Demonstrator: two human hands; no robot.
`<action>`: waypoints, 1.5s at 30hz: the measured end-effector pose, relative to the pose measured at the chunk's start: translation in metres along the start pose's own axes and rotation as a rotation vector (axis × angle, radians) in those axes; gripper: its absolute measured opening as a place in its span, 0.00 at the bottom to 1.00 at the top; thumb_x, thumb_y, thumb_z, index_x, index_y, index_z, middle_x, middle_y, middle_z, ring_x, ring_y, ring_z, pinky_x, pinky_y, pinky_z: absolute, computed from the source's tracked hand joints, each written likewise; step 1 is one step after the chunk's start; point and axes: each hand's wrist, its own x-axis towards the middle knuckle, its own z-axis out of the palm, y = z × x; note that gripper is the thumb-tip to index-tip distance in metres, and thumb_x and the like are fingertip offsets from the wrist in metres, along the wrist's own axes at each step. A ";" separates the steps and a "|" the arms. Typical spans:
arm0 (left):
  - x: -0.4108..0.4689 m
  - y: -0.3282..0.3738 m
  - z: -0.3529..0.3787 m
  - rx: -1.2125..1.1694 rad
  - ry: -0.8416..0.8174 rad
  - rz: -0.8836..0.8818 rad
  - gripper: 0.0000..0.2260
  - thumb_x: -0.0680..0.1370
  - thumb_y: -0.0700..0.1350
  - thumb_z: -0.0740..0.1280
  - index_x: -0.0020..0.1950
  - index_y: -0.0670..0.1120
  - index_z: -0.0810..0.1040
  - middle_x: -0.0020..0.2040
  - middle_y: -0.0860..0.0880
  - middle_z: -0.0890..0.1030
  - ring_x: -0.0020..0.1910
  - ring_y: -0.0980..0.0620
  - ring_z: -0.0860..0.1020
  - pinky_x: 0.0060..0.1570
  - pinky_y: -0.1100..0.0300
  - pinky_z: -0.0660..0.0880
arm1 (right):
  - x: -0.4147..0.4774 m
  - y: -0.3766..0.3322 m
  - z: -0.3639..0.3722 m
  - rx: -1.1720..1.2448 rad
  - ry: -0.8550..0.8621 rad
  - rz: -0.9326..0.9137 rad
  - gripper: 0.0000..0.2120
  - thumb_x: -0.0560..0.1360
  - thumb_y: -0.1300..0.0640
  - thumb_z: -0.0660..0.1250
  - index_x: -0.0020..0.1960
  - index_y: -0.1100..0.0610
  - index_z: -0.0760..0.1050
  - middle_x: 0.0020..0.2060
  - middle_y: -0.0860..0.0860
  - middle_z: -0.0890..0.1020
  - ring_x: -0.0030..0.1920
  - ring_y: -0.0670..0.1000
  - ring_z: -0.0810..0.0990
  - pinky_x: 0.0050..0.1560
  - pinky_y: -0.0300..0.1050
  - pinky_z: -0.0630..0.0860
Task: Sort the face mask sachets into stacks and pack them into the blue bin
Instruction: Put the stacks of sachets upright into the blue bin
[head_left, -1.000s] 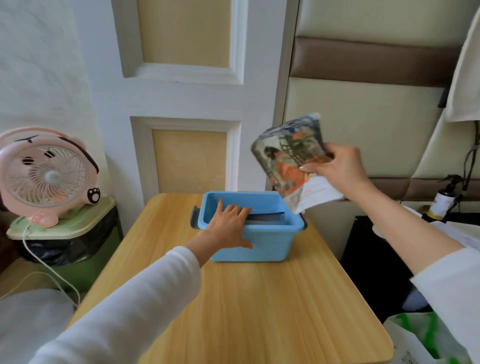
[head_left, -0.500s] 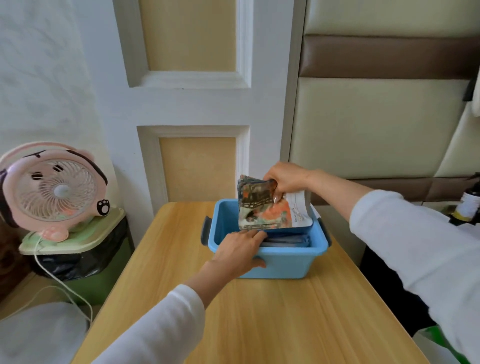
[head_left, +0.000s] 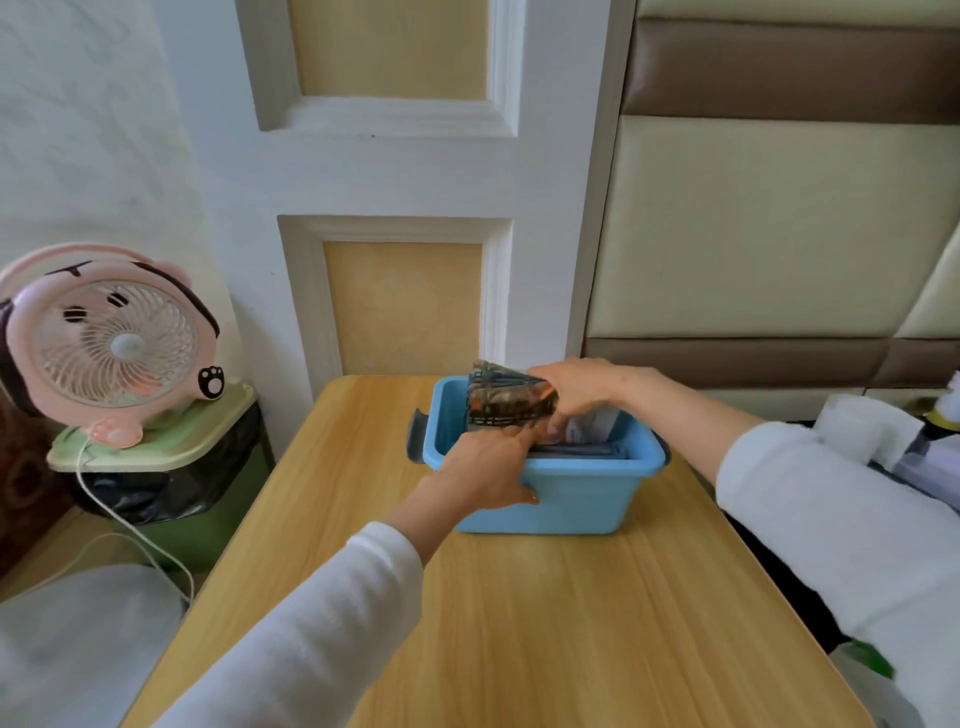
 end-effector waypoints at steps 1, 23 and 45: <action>0.000 0.000 0.000 0.004 -0.008 0.000 0.32 0.72 0.56 0.70 0.72 0.49 0.63 0.64 0.47 0.75 0.61 0.45 0.74 0.55 0.51 0.72 | 0.004 0.000 0.000 0.026 -0.039 -0.010 0.19 0.68 0.54 0.73 0.53 0.48 0.68 0.43 0.47 0.76 0.46 0.50 0.74 0.38 0.42 0.68; 0.004 -0.004 0.001 0.031 -0.028 0.027 0.24 0.73 0.55 0.69 0.64 0.45 0.71 0.58 0.46 0.79 0.57 0.45 0.76 0.53 0.54 0.70 | 0.056 0.000 0.044 -0.027 -0.047 -0.043 0.13 0.73 0.47 0.66 0.53 0.50 0.67 0.46 0.51 0.77 0.48 0.54 0.76 0.50 0.49 0.73; -0.017 -0.039 -0.012 -0.059 -0.135 0.149 0.40 0.66 0.55 0.75 0.73 0.55 0.59 0.72 0.56 0.63 0.71 0.54 0.58 0.69 0.55 0.51 | 0.026 0.008 0.043 0.531 -0.367 0.198 0.06 0.69 0.59 0.67 0.46 0.56 0.74 0.44 0.55 0.78 0.44 0.51 0.76 0.48 0.43 0.72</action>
